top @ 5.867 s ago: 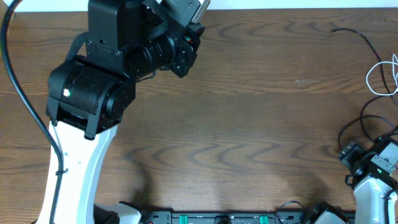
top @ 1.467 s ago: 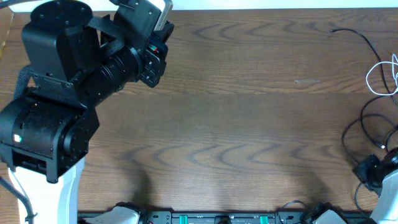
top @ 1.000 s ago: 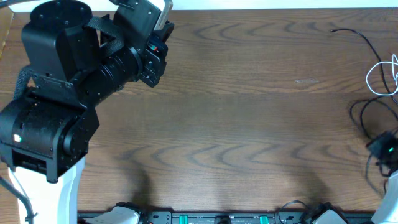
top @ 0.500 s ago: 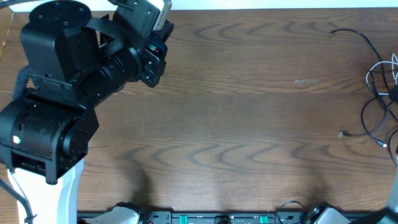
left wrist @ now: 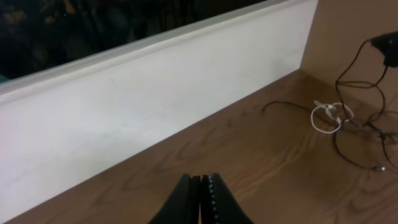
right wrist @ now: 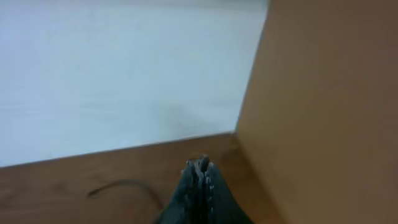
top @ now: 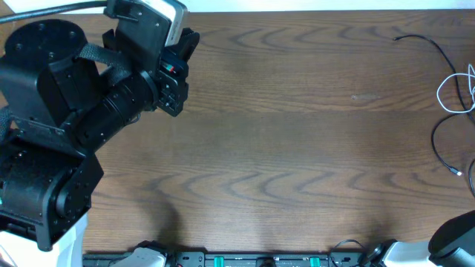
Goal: Untangle cables
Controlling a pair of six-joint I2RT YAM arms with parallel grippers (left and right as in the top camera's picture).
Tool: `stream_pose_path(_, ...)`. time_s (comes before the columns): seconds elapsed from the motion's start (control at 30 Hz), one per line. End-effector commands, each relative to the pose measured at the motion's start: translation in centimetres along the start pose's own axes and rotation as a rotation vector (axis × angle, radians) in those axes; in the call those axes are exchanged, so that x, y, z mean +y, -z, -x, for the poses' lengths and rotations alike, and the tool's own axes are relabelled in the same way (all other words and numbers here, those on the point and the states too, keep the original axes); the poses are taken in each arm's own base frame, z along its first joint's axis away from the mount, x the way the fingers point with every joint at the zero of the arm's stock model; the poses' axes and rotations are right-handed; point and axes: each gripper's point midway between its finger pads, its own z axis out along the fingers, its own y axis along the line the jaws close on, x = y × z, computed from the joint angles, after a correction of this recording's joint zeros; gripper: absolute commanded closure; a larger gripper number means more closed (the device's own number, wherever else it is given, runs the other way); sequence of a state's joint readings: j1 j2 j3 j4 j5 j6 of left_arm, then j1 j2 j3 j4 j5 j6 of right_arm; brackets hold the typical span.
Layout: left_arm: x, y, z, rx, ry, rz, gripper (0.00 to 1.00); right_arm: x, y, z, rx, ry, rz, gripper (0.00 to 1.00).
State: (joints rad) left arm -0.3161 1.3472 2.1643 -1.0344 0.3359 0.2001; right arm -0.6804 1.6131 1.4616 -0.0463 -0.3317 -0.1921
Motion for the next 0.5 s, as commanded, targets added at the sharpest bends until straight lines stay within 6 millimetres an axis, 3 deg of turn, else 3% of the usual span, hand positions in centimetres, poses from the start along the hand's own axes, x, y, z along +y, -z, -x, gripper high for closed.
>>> stream_pose_path(0.0,-0.7,0.0,0.4,-0.019,0.027,-0.045,0.92,-1.6,-2.4,-2.7,0.064,0.048,-0.040,0.99)
stream_pose_path(0.03,-0.7,0.0,0.6,-0.026,0.035,-0.044,0.92,-1.8,-3.5,-4.5,0.103,0.034,-0.033,0.99)
stream_pose_path(0.13,-0.7,0.0,0.8,-0.035,0.036,-0.043,0.92,-2.0,-5.3,-7.0,0.149,0.019,-0.024,0.99)
stream_pose_path(0.23,-0.6,0.0,0.9,-0.037,0.036,-0.042,0.92,-2.4,-6.3,-7.1,0.141,0.026,-0.026,0.98)
stream_pose_path(0.3,-0.7,0.0,0.9,-0.037,0.039,-0.043,0.92,-2.6,-6.6,-6.6,0.129,0.031,-0.029,0.49)
stream_pose_path(0.33,-0.6,0.0,0.9,-0.038,0.042,-0.043,0.92,-2.6,-6.6,-6.3,0.126,0.034,-0.028,0.01)
stream_pose_path(0.47,-0.6,0.0,1.1,-0.045,0.045,-0.042,0.92,0.3,-5.7,-4.3,0.078,0.013,0.134,0.01)
